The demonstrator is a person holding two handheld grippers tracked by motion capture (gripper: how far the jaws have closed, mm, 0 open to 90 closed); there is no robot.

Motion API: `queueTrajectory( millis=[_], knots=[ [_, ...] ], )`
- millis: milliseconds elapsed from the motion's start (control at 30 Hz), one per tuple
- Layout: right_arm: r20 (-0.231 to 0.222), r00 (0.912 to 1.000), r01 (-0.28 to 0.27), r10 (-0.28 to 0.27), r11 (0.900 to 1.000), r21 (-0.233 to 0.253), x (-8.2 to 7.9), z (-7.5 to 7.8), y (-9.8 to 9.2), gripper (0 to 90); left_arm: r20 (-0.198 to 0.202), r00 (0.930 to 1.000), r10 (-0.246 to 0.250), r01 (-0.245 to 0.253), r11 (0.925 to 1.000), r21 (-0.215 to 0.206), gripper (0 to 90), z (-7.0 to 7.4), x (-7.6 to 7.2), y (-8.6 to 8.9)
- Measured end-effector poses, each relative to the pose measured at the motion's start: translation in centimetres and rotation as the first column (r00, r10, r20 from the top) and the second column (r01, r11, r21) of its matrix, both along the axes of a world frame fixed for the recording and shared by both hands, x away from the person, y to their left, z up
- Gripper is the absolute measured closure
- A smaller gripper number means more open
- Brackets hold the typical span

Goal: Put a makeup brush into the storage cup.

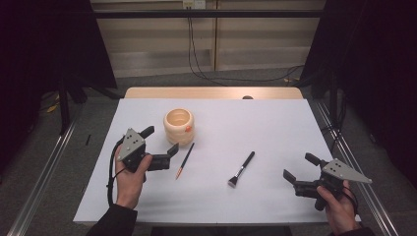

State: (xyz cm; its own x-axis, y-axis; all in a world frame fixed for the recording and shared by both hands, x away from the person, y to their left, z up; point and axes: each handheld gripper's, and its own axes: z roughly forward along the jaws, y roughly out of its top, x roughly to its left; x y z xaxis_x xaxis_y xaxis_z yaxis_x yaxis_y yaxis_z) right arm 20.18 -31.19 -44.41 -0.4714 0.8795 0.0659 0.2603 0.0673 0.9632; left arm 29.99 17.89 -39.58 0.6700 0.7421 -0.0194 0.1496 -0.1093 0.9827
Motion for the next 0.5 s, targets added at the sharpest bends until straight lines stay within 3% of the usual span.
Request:
queueTrajectory(
  millis=[233, 500],
  knots=[
    [0.0, 1.0, -0.004, 0.004, 1.0, 0.001, 0.0, 0.0, 0.0, 0.0, 0.01, 0.9997, -0.022, 0.022, 0.9994, 0.029, 1.3, 0.6, 1.1, -1.6],
    [-0.003, 1.0, -0.004, 0.004, 1.0, 0.004, 0.0, 0.0, 0.1, 0.0, -0.008, 0.9993, -0.035, 0.036, 0.9972, 0.065, 2.6, 0.7, 2.2, -2.7]
  ],
)
